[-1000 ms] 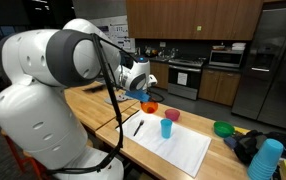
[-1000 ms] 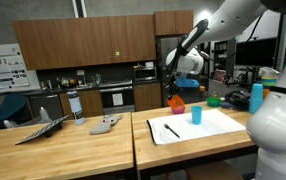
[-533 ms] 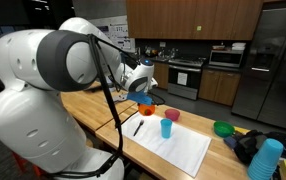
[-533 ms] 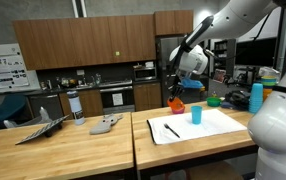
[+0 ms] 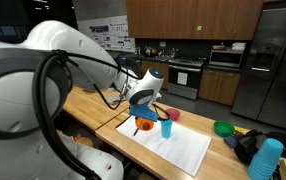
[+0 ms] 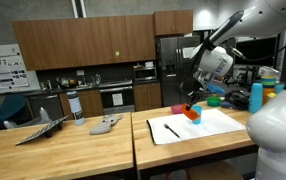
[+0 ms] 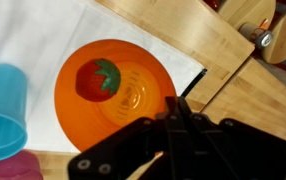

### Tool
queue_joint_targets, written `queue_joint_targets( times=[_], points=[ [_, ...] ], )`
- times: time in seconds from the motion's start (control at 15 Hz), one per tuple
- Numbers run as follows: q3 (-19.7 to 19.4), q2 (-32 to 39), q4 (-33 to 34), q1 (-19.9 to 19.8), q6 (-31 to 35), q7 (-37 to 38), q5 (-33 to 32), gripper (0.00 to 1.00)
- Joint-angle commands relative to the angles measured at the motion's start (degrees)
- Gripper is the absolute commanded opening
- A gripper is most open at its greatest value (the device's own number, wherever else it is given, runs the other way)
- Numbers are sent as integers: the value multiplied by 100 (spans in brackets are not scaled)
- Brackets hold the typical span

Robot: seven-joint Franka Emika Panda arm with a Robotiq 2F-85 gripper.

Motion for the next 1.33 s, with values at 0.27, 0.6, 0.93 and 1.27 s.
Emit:
queue_joint_targets(
  times=[0.27, 0.6, 0.93, 1.27],
  points=[
    [-1, -107, -52, 49, -15, 29, -34, 4],
    [-139, -195, 25, -44, -280, -109, -171, 1],
    [-233, -551, 9, -190, -569, -254, -492, 1],
    [-479, -1027, 109, -366, -1182, -565, -788, 1]
  ],
)
